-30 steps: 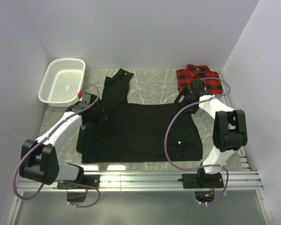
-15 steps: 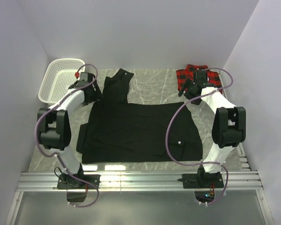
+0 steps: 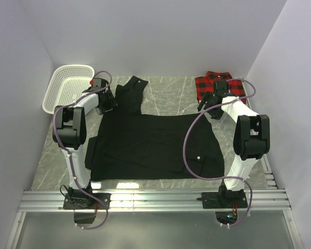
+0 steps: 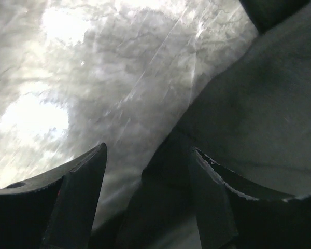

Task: Fold and stack the long sleeve shirts
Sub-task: Fold the shirt

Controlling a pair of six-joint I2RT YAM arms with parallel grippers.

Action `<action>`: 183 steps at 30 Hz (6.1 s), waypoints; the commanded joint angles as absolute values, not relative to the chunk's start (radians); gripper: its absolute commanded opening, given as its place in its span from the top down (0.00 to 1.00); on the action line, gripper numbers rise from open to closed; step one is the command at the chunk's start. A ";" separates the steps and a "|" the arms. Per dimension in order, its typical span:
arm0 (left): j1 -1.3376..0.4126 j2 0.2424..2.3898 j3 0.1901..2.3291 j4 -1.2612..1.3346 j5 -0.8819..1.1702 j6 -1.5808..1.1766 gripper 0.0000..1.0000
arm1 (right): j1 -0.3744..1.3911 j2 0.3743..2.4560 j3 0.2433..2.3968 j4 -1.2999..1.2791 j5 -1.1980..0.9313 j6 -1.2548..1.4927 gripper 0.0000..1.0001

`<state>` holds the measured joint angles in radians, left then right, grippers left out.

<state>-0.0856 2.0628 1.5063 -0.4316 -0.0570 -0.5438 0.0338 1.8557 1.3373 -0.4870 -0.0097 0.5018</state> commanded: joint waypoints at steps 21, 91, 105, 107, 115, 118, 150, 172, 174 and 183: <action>-0.087 2.233 1.661 -0.197 0.092 -0.399 0.97 | 0.029 1.870 1.368 -0.456 -0.075 0.480 0.16; -0.061 1.326 0.690 -0.561 -0.127 -0.696 0.42 | 0.129 1.810 1.187 -0.380 -0.152 0.548 0.23; -0.049 1.396 0.995 -0.488 -0.150 -0.562 0.12 | 0.137 1.812 1.393 -0.511 0.064 0.450 0.23; -0.049 1.492 1.054 -0.456 -0.127 -0.542 0.12 | 0.127 1.833 1.428 -0.525 0.083 0.445 0.23; -0.044 1.813 1.348 -0.405 -0.091 -0.503 0.20 | 0.100 1.885 1.460 -0.529 0.075 0.439 0.23; -0.044 1.920 1.440 -0.411 -0.061 -0.480 0.23 | 0.087 1.891 1.450 -0.523 0.074 0.439 0.23; -0.043 2.019 1.394 -0.410 -0.041 -0.413 0.41 | 0.011 1.997 1.497 -0.511 -0.043 0.293 0.23; -0.044 1.970 1.422 -0.439 -0.038 -0.374 0.43 | 0.055 2.135 1.615 -0.620 -0.002 0.190 0.29; -0.044 1.968 1.424 -0.443 -0.047 -0.374 0.43 | 0.064 2.146 1.626 -0.630 0.026 0.192 0.33; -0.044 1.976 1.439 -0.462 -0.068 -0.370 0.43 | 0.081 2.167 1.666 -0.669 0.055 0.173 0.45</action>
